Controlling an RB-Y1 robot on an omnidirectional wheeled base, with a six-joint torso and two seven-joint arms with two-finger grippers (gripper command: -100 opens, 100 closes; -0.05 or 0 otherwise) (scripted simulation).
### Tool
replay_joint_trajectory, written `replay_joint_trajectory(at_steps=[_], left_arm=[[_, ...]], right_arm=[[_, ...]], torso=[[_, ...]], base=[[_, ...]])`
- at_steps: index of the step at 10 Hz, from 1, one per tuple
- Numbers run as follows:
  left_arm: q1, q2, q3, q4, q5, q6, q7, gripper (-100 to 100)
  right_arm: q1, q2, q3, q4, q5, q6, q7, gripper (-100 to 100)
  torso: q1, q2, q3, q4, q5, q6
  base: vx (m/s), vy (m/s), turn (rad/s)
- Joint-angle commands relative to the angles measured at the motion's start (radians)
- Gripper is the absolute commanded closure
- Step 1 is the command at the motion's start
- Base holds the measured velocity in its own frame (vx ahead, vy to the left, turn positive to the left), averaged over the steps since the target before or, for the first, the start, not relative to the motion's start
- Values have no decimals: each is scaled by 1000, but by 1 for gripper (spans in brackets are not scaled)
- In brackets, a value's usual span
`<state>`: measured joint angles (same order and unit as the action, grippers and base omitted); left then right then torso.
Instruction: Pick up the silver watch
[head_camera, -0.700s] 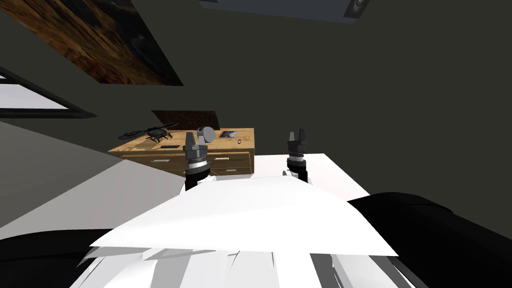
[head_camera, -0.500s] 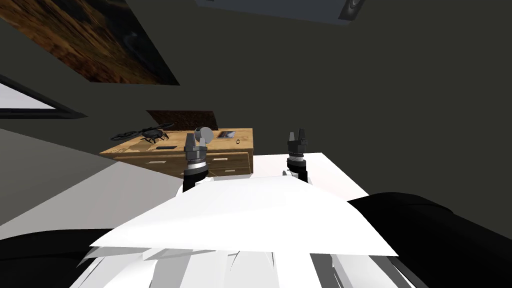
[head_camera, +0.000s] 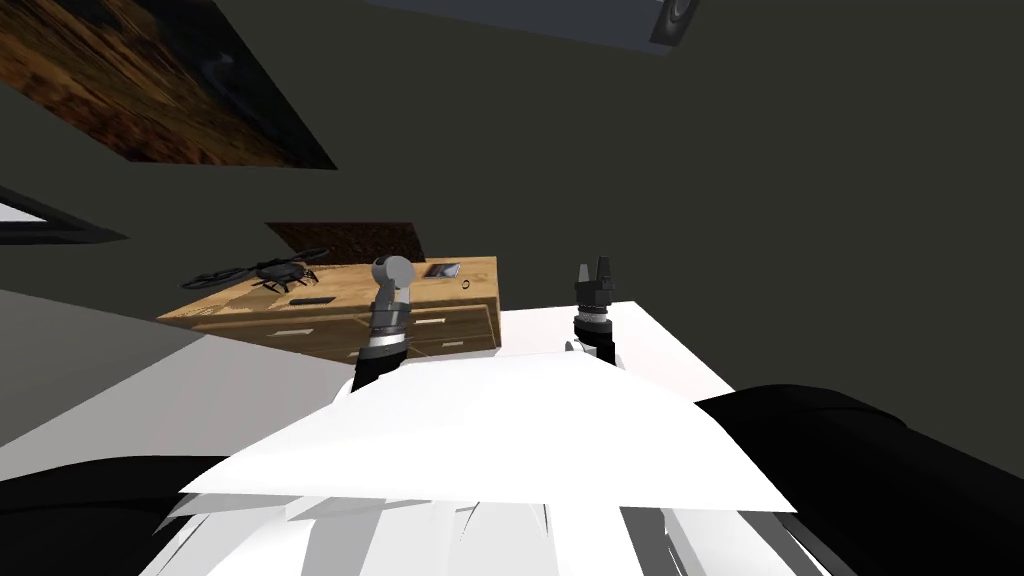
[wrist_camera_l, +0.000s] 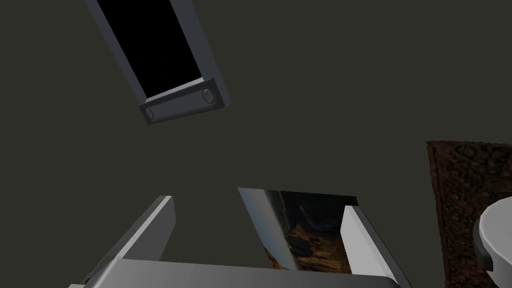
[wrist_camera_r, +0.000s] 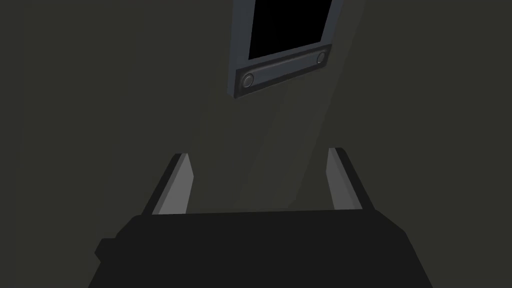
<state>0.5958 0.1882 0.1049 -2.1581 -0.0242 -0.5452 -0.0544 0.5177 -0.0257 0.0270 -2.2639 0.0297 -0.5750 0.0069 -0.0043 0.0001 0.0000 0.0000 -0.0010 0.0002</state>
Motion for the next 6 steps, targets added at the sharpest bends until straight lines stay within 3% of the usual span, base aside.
replay_joint_trajectory(at_steps=[1,4,5,6], left_arm=[[23,50,21,28,11,19,2,-100],[94,153,66,81,37,58,8,-100],[94,161,66,81,37,58,8,-100],[120,197,82,101,46,72,11,-100]], right_arm=[[0,0,0,0,0,0,0,0],[0,0,0,0,0,0,0,0],[0,0,0,0,0,0,0,0],[0,0,0,0,0,0,0,0]], torso=[[0,0,0,0,0,0],[-4,0,0,0,-1,0],[-5,0,0,0,-1,0],[-2,0,0,0,-1,0]], base=[[6,-90,-167],[11,-131,-164],[1,-91,-49],[10,-74,-126]])
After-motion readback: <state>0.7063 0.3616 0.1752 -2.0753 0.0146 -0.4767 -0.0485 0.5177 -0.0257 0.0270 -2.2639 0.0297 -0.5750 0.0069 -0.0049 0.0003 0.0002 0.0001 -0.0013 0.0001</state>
